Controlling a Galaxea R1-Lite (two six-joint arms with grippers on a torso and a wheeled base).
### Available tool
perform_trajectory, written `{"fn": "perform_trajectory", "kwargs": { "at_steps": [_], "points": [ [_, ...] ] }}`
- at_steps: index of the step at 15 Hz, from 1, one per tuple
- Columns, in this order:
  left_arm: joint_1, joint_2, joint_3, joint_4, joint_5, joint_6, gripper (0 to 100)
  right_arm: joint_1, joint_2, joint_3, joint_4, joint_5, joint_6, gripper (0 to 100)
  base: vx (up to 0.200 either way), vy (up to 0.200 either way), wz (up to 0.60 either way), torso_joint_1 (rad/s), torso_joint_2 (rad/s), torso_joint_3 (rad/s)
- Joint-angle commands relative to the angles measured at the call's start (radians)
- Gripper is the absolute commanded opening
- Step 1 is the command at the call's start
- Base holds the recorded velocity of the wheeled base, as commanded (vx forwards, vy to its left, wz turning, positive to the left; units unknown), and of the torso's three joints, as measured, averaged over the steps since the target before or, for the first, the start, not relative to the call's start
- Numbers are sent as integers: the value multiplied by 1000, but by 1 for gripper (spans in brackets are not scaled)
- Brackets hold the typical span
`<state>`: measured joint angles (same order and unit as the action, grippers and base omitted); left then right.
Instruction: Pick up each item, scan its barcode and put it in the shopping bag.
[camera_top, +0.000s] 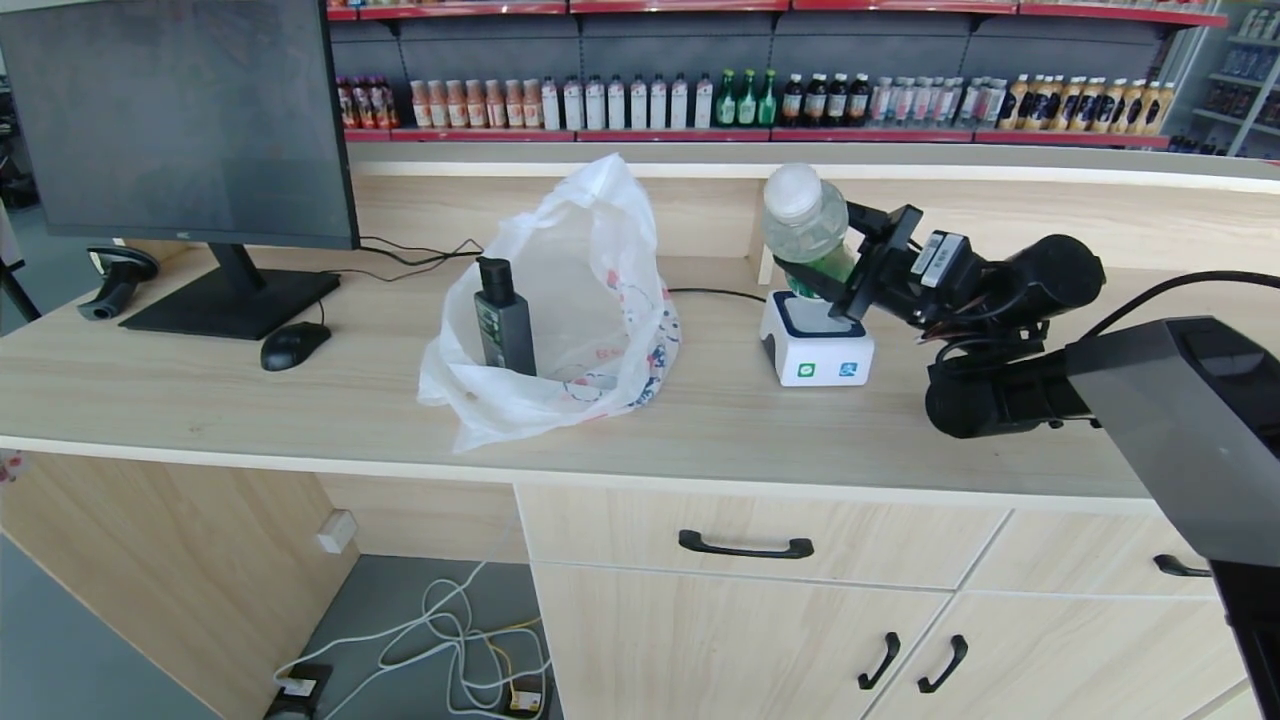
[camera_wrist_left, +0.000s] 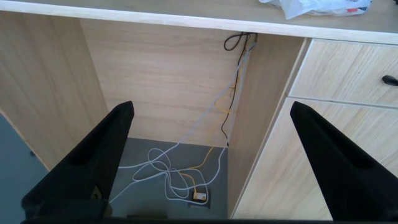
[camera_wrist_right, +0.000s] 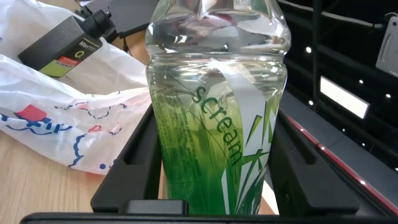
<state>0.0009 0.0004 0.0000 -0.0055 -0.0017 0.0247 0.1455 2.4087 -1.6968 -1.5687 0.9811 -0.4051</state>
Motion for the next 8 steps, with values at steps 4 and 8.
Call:
{"fn": "perform_trajectory", "kwargs": {
  "at_steps": [4,8],
  "points": [
    [1,1,0,-1,0,0,100,9,-89,14,-2,-9,49,0,0,0,0,0,0,0],
    [1,0,0,-1,0,0,100,66,-163,20,-2,-174,86,0,0,0,0,0,0,0]
  ]
}}
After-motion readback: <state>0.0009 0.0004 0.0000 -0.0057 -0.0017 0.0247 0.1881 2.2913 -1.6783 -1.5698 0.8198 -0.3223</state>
